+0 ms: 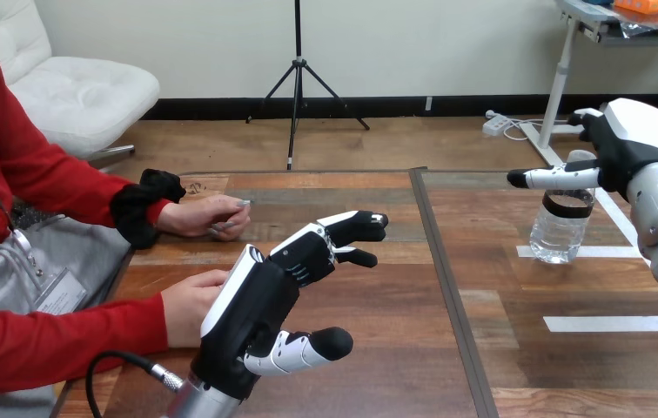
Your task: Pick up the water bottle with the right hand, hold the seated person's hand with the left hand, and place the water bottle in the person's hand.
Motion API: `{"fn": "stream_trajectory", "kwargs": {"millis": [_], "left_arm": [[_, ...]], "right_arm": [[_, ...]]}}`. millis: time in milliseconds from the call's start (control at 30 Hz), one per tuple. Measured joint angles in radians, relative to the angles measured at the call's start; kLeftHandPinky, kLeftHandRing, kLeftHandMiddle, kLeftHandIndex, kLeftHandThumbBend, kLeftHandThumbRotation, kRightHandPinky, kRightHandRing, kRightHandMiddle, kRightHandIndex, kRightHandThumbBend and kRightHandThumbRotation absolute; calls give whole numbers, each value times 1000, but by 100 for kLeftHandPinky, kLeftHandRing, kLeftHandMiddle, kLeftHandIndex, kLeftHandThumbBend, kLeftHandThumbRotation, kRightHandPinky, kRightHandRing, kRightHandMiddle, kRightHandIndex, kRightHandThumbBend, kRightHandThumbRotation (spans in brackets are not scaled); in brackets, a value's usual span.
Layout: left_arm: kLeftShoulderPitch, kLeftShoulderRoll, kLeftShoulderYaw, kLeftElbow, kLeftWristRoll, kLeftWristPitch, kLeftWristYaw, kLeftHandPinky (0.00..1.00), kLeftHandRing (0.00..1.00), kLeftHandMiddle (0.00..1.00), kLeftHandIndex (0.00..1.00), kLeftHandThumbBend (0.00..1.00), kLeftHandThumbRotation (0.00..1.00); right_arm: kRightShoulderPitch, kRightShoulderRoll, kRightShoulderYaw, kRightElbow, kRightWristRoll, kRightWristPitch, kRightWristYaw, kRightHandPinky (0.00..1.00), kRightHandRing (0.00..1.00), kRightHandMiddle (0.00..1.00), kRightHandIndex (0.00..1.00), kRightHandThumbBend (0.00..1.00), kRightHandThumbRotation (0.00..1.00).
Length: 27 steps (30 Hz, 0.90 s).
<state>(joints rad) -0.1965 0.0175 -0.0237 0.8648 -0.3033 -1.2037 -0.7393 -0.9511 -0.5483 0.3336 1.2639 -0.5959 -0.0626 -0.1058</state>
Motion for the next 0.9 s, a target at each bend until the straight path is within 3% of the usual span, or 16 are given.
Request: {"fn": "stream_trajectory", "kwargs": {"millis": [633, 900], "left_arm": [[0, -2, -1, 0, -1, -2, 2, 70, 81, 82, 78, 93, 68], [2, -2, -1, 0, -5, -2, 2, 70, 81, 82, 78, 92, 67]], "right_arm": [[0, 5, 5, 0, 3, -4, 5, 59, 86, 87, 88, 100, 57], [0, 14, 8, 1, -1, -4, 6, 60, 83, 85, 87, 100, 57]]}}
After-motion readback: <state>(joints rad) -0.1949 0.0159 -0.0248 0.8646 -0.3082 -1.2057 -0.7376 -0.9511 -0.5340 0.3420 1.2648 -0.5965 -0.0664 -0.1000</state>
